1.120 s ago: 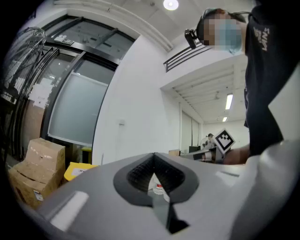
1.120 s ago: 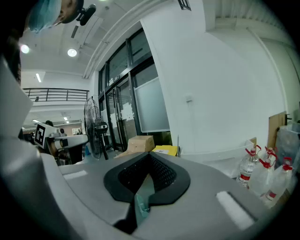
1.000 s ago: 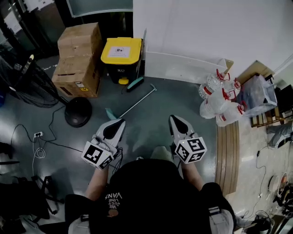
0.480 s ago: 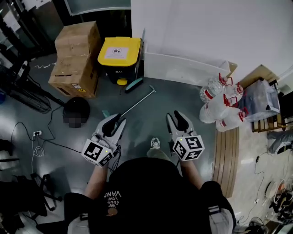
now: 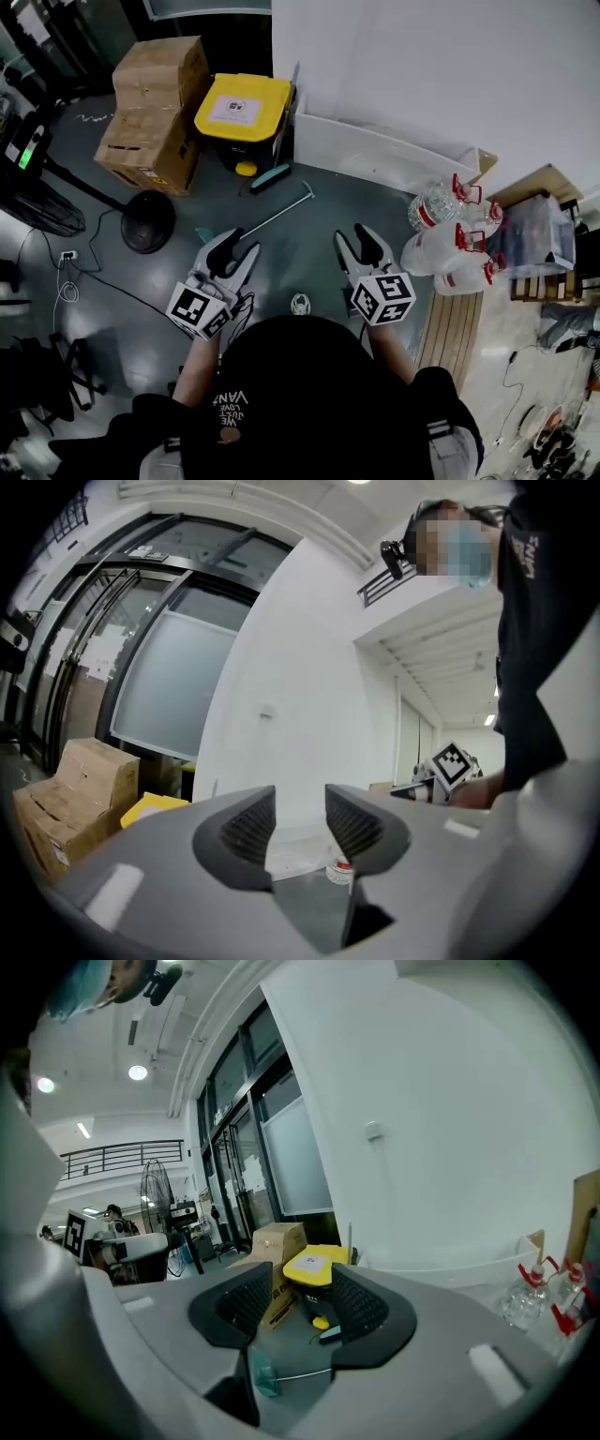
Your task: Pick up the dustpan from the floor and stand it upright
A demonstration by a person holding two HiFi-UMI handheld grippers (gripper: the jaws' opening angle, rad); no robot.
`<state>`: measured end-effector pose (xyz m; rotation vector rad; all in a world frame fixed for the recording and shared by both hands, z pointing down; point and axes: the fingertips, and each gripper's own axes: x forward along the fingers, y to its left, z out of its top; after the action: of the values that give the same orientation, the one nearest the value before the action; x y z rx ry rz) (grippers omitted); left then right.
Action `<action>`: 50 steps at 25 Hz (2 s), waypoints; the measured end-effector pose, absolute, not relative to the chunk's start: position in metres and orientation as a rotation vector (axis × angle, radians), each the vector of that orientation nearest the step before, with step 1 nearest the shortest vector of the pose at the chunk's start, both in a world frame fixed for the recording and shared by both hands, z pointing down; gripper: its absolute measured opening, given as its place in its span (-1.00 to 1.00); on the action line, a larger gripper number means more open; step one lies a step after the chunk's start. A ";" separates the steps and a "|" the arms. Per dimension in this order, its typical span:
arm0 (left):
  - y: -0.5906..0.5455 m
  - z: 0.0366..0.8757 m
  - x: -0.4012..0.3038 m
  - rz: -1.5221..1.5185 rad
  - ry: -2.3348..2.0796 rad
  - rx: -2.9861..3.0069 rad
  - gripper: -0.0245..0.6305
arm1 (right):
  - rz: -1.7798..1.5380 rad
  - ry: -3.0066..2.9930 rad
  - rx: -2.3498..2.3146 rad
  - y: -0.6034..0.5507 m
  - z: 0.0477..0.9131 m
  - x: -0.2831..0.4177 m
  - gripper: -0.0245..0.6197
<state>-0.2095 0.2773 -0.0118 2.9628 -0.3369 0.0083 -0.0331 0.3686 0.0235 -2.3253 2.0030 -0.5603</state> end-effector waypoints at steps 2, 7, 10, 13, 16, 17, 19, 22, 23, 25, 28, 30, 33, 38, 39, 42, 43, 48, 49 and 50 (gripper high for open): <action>0.276 -0.008 -0.198 0.013 -0.368 2.954 -0.39 | -0.570 2.035 -2.316 0.362 0.027 -0.018 -0.38; 0.269 0.001 -0.183 0.048 -0.419 2.940 -0.39 | -0.602 2.053 -2.286 0.346 0.033 0.006 -0.35; 0.260 0.003 -0.175 0.073 -0.432 2.931 -0.39 | -0.628 2.044 -2.273 0.340 0.038 0.014 -0.35; 0.247 0.006 -0.163 0.094 -0.409 2.934 -0.39 | -0.664 2.024 -2.272 0.330 0.046 0.021 -0.35; 0.230 0.015 -0.150 0.111 -0.363 2.926 -0.39 | -0.686 1.988 -2.290 0.320 0.050 0.029 -0.34; 0.223 0.018 -0.144 0.117 -0.345 2.924 -0.39 | -0.691 1.972 -2.299 0.316 0.051 0.033 -0.34; 0.210 0.019 -0.133 0.134 -0.308 2.923 -0.39 | -0.703 1.941 -2.320 0.309 0.052 0.040 -0.34; 0.188 0.023 -0.116 0.149 -0.244 2.924 -0.39 | -0.713 1.906 -2.354 0.295 0.053 0.048 -0.35; 0.180 0.025 -0.111 0.151 -0.222 2.924 -0.39 | -0.719 1.894 -2.364 0.289 0.055 0.051 -0.35; 0.167 0.027 -0.102 0.159 -0.177 2.924 -0.39 | -0.730 1.865 -2.377 0.277 0.057 0.054 -0.35; 0.149 0.033 -0.093 0.183 -0.104 2.921 -0.39 | -0.742 1.822 -2.401 0.261 0.059 0.056 -0.35; 0.136 0.037 -0.089 0.197 -0.065 2.917 -0.39 | -0.757 1.793 -2.420 0.250 0.063 0.058 -0.35; 0.115 0.043 -0.084 0.215 -0.013 2.924 -0.39 | -0.779 1.758 -2.446 0.233 0.068 0.061 -0.35; 0.084 0.057 -0.079 0.236 0.033 2.928 -0.39 | -0.795 1.704 -2.485 0.208 0.078 0.071 -0.35; 0.079 0.060 -0.078 0.242 0.027 2.924 -0.39 | -0.799 1.701 -2.487 0.204 0.079 0.074 -0.35; 0.068 0.068 -0.072 0.260 -0.003 2.909 -0.39 | -0.814 1.721 -2.491 0.192 0.083 0.087 -0.35; 0.064 0.071 -0.069 0.267 -0.015 2.905 -0.39 | -0.822 1.731 -2.488 0.187 0.085 0.093 -0.35; 0.041 0.093 -0.050 0.288 -0.138 2.879 -0.39 | -0.879 1.792 -2.456 0.160 0.107 0.121 -0.35; 0.036 0.097 -0.046 0.290 -0.173 2.880 -0.39 | -0.887 1.811 -2.444 0.155 0.111 0.126 -0.35; 0.032 0.102 -0.042 0.293 -0.206 2.878 -0.39 | -0.897 1.834 -2.430 0.149 0.115 0.131 -0.35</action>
<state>-0.0418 0.0318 0.1015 2.8783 -0.2061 0.2930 0.1310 0.1491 0.1153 -2.4304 1.8343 -0.8967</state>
